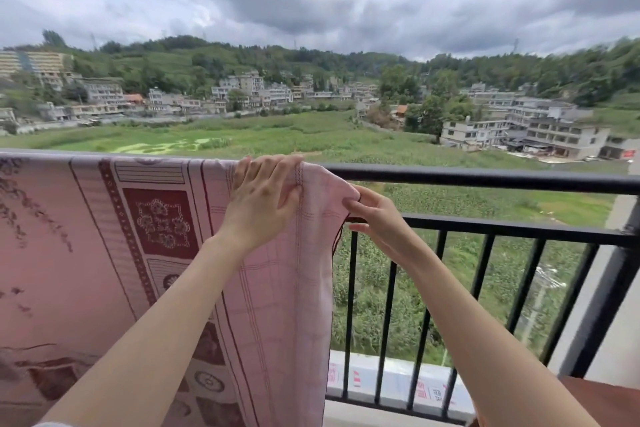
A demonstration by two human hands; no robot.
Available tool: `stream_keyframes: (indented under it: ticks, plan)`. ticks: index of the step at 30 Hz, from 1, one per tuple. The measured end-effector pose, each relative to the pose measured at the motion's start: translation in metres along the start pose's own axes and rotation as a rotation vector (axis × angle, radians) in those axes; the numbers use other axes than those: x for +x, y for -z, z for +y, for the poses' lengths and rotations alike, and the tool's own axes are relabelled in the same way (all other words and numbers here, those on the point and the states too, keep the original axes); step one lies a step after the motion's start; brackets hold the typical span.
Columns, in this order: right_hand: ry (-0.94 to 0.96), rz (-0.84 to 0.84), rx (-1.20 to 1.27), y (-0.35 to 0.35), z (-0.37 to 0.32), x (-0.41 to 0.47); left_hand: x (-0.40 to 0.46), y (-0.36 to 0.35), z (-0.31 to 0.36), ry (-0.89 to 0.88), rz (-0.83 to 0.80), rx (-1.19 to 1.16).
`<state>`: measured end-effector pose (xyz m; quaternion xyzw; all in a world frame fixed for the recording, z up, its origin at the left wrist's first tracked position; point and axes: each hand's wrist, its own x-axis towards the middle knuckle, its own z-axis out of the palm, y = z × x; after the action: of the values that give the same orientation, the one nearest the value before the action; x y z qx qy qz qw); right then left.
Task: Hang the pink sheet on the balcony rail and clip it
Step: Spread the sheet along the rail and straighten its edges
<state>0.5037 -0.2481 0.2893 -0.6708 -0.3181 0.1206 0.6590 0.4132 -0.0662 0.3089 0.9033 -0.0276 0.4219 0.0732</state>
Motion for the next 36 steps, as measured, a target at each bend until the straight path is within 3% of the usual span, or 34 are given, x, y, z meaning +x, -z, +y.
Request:
stream_keyframes:
  ticks: [4, 10, 15, 17, 19, 23, 25, 28, 32, 36]
  plan:
    - [-0.024, 0.066, 0.121, 0.006, 0.000, 0.005, 0.001, 0.000, 0.003, 0.012, -0.004, 0.008]
    - [0.053, 0.101, 0.554, 0.016, -0.030, 0.014, 0.001, -0.001, 0.004, 0.032, -0.014, 0.012]
    - [0.243, 0.306, 0.037, 0.011, -0.042, 0.009, 0.003, -0.002, 0.005, 0.059, -0.029, -0.005]
    - [0.290, 0.346, -0.021, 0.010, -0.043, 0.006, 0.003, -0.002, 0.007, 0.078, -0.019, -0.017]
    - [0.205, 0.317, 0.030, 0.015, -0.046, 0.006, 0.004, -0.002, 0.008, 0.090, -0.011, -0.007]
    - [-0.219, 0.006, 0.376, 0.020, -0.055, 0.003, 0.005, -0.004, 0.007, 0.106, -0.001, 0.013]
    - [-0.238, -0.023, 0.365, 0.017, -0.053, 0.003, 0.005, -0.005, 0.009, 0.111, 0.001, 0.021]
    - [-0.115, 0.093, 0.200, 0.016, -0.050, 0.009, 0.006, -0.005, 0.011, 0.121, -0.007, 0.017]
    - [0.167, 0.238, -0.423, 0.015, -0.057, 0.012, 0.005, -0.002, 0.012, 0.109, -0.024, 0.000]
    - [0.268, 0.319, -0.481, 0.015, -0.060, 0.014, 0.005, -0.001, 0.013, 0.089, -0.010, -0.003]
